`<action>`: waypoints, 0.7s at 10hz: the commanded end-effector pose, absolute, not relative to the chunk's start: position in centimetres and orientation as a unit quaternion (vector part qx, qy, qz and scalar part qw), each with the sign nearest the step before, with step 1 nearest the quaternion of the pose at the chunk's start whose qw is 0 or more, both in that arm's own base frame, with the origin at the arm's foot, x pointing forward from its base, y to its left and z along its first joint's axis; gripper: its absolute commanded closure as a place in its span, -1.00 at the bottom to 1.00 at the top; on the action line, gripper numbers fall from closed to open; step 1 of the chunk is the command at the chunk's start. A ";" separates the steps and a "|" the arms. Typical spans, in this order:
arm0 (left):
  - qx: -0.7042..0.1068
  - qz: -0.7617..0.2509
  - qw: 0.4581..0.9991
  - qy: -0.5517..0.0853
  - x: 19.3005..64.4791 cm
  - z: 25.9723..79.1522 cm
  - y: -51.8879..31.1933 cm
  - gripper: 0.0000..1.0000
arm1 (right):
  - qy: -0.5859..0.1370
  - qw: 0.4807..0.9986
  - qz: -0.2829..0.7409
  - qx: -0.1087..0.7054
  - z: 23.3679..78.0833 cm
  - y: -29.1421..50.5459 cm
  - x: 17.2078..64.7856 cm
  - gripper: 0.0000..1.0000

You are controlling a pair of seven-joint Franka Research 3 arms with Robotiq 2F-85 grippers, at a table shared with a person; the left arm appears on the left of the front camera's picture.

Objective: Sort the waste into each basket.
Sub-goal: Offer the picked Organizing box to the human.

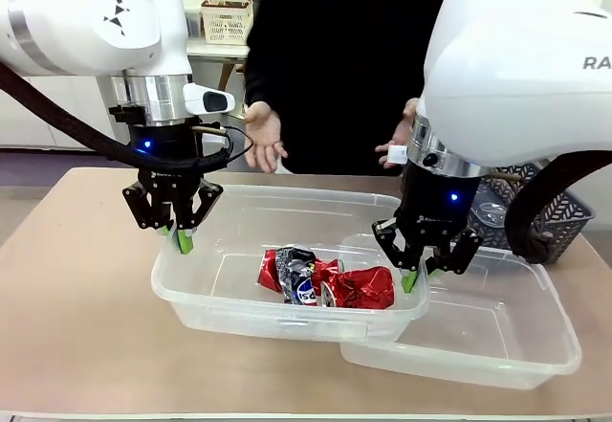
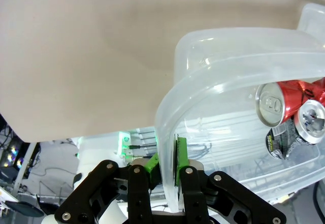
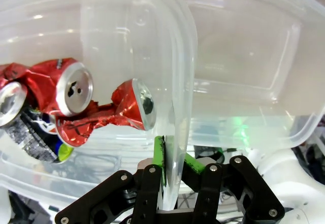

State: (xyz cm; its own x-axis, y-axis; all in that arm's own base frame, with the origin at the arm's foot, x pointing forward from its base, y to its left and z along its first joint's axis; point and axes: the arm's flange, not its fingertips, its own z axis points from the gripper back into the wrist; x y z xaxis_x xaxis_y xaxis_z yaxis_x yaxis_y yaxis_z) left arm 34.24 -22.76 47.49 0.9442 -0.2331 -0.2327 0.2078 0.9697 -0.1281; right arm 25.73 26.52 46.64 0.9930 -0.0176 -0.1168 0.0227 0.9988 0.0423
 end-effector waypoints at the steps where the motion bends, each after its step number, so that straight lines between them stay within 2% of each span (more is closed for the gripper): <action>1: -0.069 -0.125 0.984 0.106 36.8 52.5 -22.9 0.87 | 0.032 0.998 0.024 0.038 50.5 27.0 29.2 0.89; 3: -0.067 -0.102 0.989 0.089 40.9 55.1 -22.8 0.87 | 0.026 0.998 0.042 0.037 53.5 27.0 34.3 0.89; 5: -0.090 -0.115 0.983 0.111 44.3 53.2 -23.3 0.87 | 0.038 0.997 0.043 0.041 52.0 28.4 38.9 0.89; 7: -0.100 -0.118 0.982 0.110 46.6 51.3 -24.1 0.87 | 0.043 0.995 0.062 0.066 49.3 29.9 41.2 0.89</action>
State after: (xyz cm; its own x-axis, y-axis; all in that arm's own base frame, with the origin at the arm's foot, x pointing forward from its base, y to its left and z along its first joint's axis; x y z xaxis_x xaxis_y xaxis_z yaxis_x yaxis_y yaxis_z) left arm 46.31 -21.59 50.90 0.9530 -0.2195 -0.2088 0.1872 0.9686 -0.1635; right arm 40.59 27.04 49.23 0.9926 0.0690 -0.0995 -0.0631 0.9961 0.0616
